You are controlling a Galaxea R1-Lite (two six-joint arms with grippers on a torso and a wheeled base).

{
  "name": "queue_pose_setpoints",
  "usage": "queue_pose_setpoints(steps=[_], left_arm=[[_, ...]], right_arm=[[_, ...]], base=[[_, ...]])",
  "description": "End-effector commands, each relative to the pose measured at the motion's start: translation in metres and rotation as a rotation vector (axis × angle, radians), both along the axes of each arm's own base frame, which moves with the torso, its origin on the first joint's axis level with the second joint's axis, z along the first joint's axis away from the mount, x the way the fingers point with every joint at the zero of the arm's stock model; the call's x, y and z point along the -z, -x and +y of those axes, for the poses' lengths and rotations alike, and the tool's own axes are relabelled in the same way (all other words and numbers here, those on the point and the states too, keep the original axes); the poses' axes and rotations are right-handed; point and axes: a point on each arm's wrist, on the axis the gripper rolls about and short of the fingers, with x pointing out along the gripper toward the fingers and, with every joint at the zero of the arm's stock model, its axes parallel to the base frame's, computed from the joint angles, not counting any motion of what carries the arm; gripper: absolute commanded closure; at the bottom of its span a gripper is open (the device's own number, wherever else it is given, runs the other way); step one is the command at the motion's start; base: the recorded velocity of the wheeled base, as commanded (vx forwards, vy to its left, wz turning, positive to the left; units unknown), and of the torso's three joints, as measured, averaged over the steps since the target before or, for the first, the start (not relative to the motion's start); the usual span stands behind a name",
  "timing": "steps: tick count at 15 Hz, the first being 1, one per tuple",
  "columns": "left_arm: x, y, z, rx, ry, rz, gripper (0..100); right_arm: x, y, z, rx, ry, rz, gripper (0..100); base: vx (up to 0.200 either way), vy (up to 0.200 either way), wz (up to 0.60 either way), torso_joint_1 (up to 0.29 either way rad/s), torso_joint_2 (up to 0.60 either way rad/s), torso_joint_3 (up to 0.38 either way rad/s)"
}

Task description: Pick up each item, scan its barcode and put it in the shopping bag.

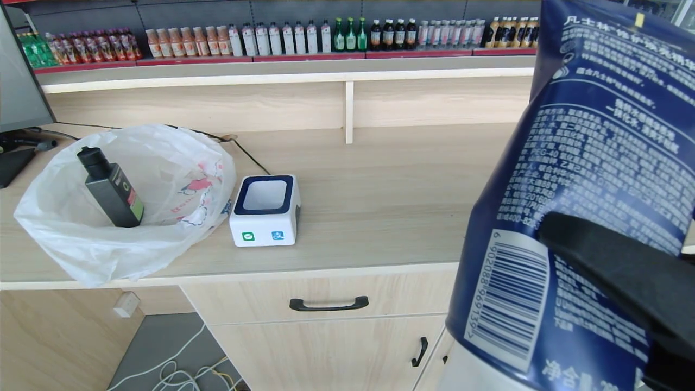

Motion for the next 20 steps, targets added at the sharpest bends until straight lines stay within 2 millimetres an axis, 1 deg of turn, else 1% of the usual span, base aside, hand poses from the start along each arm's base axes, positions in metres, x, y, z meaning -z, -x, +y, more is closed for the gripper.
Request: queue_pose_setpoints(steps=[1, 6, 9, 11, 13, 15, 17, 18, 19, 20], left_arm=[[0.000, 0.000, 0.000, 0.000, 0.000, 0.000, 0], [0.000, 0.000, 0.000, 0.000, 0.000, 0.000, 0], [0.000, 0.000, 0.000, 0.000, 0.000, 0.000, 0], [0.000, 0.000, 0.000, 0.000, 0.000, 0.000, 0], [0.000, 0.000, 0.000, 0.000, 0.000, 0.001, 0], [0.000, 0.000, 0.000, 0.000, 0.000, 0.001, 0], [0.000, 0.000, 0.000, 0.000, 0.000, 0.000, 0], [0.000, 0.000, 0.000, 0.000, 0.000, 0.000, 0], [0.000, 0.000, 0.000, 0.000, 0.000, 0.000, 0], [0.000, 0.000, 0.000, 0.000, 0.000, 0.000, 0]], right_arm=[[0.001, 0.000, 0.000, 0.001, 0.002, 0.000, 100], [0.002, 0.000, 0.000, 0.005, 0.009, -0.003, 100], [0.004, -0.001, 0.002, 0.041, 0.035, -0.070, 100], [0.007, -0.007, 0.009, 0.094, 0.070, -0.155, 100], [0.010, -0.010, 0.008, 0.154, 0.102, -0.222, 100], [0.015, -0.025, 0.000, 0.268, 0.147, -0.269, 100], [0.013, -0.037, -0.004, 0.358, 0.171, -0.332, 100], [0.016, -0.044, -0.005, 0.433, 0.231, -0.413, 100], [0.018, -0.047, -0.006, 0.465, 0.265, -0.443, 100], [0.023, -0.056, -0.009, 0.590, 0.378, -0.499, 100]], base=[[0.000, 0.000, 0.00, 0.000, 0.00, 0.000], [0.000, 0.000, 0.00, 0.000, 0.00, 0.000], [0.000, 0.000, 0.00, 0.000, 0.00, 0.000], [0.000, 0.000, 0.00, 0.000, 0.00, 0.000], [0.000, 0.000, 0.00, 0.000, 0.00, 0.000], [0.000, 0.000, 0.00, 0.000, 0.00, 0.000], [0.000, 0.000, 0.00, 0.000, 0.00, 0.000], [0.000, 0.000, 0.00, 0.000, 0.00, 0.000], [0.000, 0.000, 0.00, 0.000, 0.00, 0.000], [0.000, 0.000, 0.00, 0.000, 0.00, 0.000]])
